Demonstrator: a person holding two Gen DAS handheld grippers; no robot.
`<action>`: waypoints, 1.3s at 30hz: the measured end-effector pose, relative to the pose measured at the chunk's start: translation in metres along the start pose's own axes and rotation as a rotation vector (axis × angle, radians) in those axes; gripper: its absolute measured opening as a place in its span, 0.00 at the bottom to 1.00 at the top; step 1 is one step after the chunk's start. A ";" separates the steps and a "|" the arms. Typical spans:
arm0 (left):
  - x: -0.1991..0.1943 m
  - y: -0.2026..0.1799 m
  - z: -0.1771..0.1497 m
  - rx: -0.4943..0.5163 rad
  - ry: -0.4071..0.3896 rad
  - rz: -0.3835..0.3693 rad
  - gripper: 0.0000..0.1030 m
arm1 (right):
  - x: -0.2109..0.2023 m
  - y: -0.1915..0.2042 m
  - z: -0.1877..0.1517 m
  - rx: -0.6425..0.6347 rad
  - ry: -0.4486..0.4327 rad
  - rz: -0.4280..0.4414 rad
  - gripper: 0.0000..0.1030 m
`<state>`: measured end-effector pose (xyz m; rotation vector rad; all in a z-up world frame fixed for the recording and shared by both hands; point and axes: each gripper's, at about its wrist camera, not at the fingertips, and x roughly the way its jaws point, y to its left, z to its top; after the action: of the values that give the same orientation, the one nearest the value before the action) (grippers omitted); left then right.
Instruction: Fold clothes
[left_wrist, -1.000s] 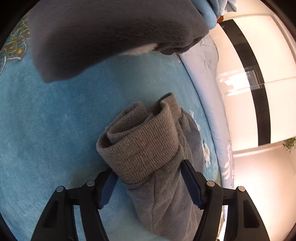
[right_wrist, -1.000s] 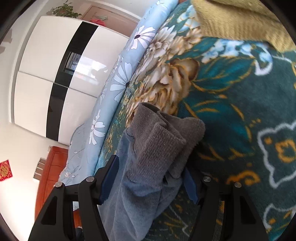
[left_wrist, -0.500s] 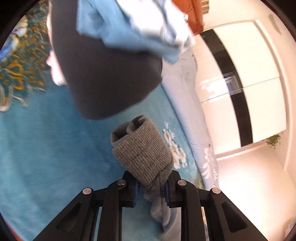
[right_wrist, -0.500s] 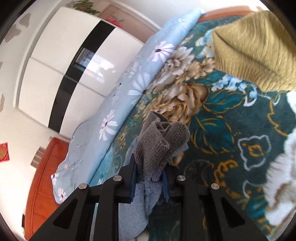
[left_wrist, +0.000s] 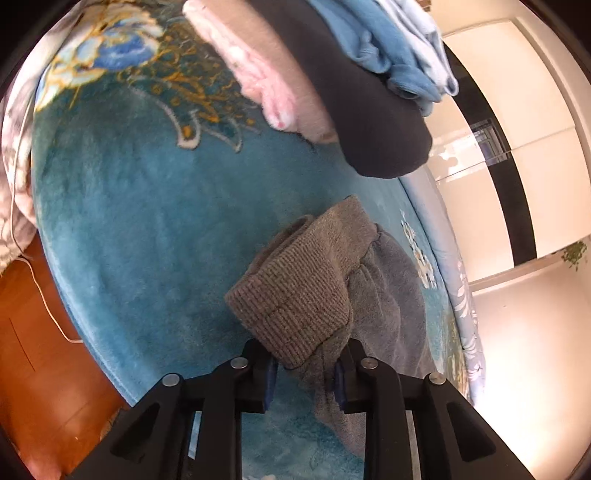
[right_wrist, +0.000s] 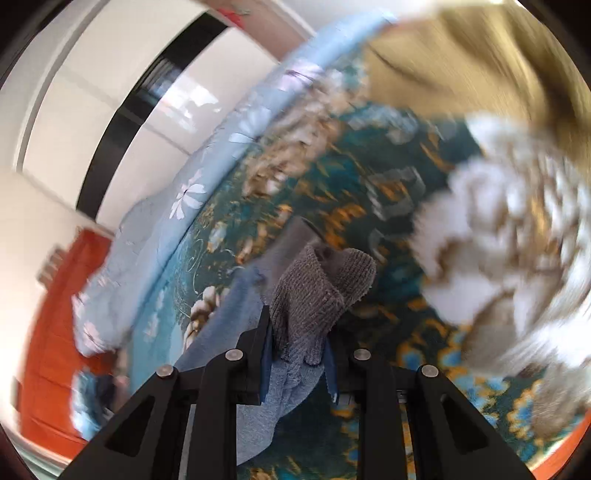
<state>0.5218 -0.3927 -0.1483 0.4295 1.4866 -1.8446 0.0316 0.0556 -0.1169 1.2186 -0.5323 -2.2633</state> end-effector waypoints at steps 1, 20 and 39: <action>0.001 -0.001 -0.001 -0.001 0.000 -0.007 0.27 | -0.006 0.022 0.003 -0.070 -0.021 -0.027 0.24; 0.010 0.050 0.021 -0.036 0.070 -0.114 0.39 | 0.087 0.312 -0.245 -0.922 0.150 -0.004 0.23; 0.013 0.052 0.031 -0.097 0.012 -0.116 0.57 | 0.023 0.219 -0.222 -0.513 0.050 0.300 0.44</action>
<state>0.5549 -0.4306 -0.1851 0.3133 1.6318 -1.8521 0.2642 -0.1539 -0.1255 0.8665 -0.0894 -1.9415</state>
